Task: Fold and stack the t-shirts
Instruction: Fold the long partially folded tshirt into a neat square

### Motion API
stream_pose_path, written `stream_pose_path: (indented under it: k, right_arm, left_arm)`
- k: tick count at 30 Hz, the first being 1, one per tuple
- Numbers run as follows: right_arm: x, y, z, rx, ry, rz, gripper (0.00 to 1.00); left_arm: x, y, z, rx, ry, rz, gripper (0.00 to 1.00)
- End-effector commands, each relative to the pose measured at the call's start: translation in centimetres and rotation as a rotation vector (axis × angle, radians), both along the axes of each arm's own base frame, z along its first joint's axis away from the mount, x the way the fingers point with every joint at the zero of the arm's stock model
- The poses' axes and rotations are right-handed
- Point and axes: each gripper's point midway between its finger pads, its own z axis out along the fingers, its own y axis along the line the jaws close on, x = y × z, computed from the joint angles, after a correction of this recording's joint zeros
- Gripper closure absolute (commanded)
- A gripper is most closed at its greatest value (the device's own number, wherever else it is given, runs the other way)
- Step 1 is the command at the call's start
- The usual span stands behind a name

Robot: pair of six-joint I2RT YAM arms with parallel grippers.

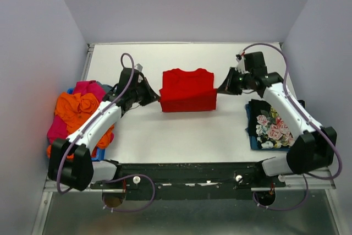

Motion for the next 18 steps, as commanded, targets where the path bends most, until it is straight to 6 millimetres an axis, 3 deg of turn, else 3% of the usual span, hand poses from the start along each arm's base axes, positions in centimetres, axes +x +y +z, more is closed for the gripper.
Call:
stream_pose_path:
  k: [1, 5, 10, 15, 18]
  right_arm:
    - [5.3, -0.6, -0.9, -0.014, 0.039, -0.077, 0.99]
    - [9.7, -0.5, -2.2, 0.005, 0.07, -0.11, 0.99]
    - [14.0, -1.4, -4.7, 0.019, 0.123, -0.161, 0.99]
    - [18.1, -2.7, -5.8, 0.044, 0.12, -0.209, 0.99]
    - [20.7, -3.0, -6.8, 0.061, 0.128, -0.228, 0.99]
  left_arm:
    - [7.4, 1.1, 1.4, 0.024, -0.091, 0.098, 1.0]
    - [12.3, 0.9, 0.3, -0.006, -0.084, 0.133, 1.0]
    - [17.4, 0.3, -2.6, -0.05, -0.031, 0.138, 1.0]
    - [22.0, -0.2, -2.4, -0.108, -0.069, 0.148, 1.0]
    - [24.9, -1.0, -3.3, -0.139, -0.083, 0.139, 1.0]
